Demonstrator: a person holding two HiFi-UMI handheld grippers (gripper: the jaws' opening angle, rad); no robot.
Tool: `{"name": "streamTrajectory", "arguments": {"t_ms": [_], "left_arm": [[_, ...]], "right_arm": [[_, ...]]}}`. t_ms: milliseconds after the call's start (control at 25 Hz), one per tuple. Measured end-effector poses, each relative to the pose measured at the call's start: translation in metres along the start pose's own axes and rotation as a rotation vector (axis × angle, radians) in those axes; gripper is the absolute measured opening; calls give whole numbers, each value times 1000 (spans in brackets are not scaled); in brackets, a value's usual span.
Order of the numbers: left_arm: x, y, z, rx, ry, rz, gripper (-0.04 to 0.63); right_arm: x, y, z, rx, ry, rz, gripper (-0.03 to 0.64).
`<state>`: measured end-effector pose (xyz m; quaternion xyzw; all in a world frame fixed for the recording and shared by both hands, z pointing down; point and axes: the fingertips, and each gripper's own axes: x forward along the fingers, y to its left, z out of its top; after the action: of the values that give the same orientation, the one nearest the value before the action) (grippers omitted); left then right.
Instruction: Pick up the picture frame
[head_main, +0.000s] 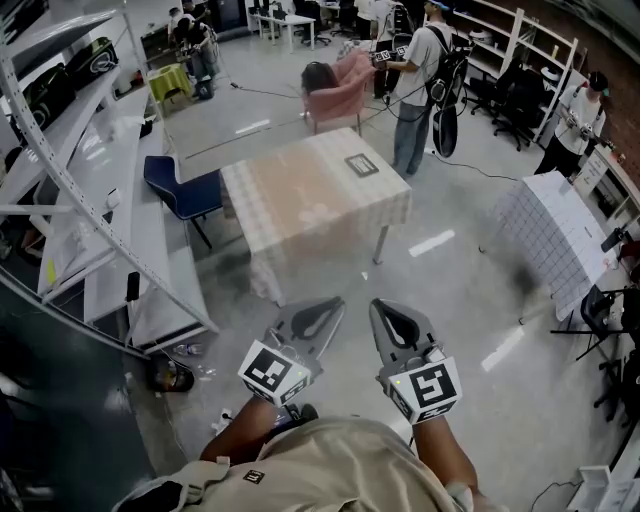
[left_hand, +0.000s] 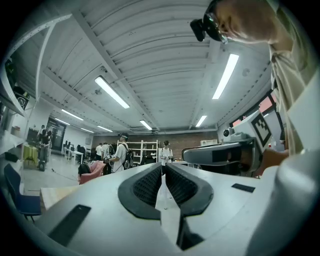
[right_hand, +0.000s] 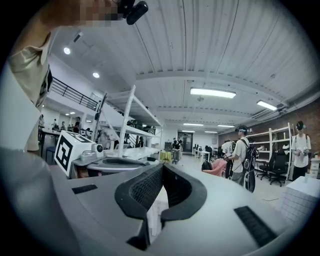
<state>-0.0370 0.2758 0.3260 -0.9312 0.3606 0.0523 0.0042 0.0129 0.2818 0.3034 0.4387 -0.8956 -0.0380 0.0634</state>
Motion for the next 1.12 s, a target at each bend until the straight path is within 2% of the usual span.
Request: {"name": "streamTrajectory", "arguments": {"t_ms": [200,400,1120], "left_arm": [[-2,6,-2,-3,0,-6,34],[-5,15,-4,-5,1,-12,34],[-33,47,-5,-2,-13,-62,34]], "right_arm": [[6,3,-3,22,13,-2,26],[15,6,-1,49,-39,-3,28],[48,37,1,51,-42,-58,28]]}}
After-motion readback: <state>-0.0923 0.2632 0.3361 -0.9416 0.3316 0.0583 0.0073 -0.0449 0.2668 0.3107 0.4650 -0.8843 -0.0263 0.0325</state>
